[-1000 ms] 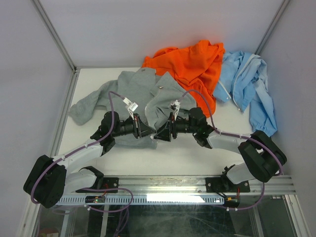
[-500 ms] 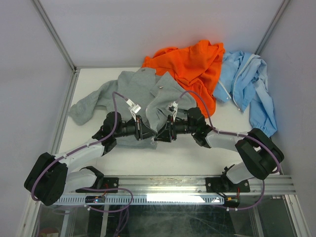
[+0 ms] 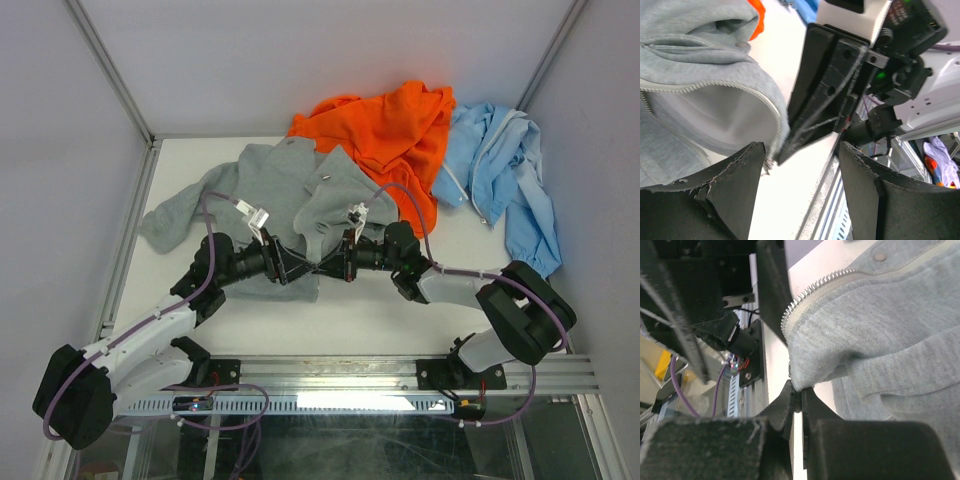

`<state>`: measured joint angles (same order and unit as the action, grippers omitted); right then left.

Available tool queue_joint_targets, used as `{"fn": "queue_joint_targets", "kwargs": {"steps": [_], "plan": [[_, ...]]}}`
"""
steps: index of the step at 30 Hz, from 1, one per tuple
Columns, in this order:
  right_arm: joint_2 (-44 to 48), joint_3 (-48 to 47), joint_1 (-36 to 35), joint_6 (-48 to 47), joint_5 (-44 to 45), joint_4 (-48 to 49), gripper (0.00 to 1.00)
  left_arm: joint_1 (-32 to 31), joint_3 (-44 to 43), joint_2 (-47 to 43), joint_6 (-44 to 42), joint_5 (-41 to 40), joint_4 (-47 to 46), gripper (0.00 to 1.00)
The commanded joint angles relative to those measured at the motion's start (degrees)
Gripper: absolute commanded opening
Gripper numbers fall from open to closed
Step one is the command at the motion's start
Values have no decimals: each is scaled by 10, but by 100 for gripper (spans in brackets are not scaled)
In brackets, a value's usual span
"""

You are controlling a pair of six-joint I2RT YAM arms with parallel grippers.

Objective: Zip up the jacket

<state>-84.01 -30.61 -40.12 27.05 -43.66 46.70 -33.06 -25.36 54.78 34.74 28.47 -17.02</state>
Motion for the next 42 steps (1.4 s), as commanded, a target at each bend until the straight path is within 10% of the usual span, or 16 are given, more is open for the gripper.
{"fn": "queue_joint_targets", "kwargs": {"steps": [1,19,42], "plan": [[16,5,2,19,64,94,0,-4,40,-41,52,-13,-47,66],[3,17,5,56,31,181,0,-4,56,24,13,-16,-175,73],[-2,8,5,59,37,187,0,-4,75,45,15,23,-201,20]]}}
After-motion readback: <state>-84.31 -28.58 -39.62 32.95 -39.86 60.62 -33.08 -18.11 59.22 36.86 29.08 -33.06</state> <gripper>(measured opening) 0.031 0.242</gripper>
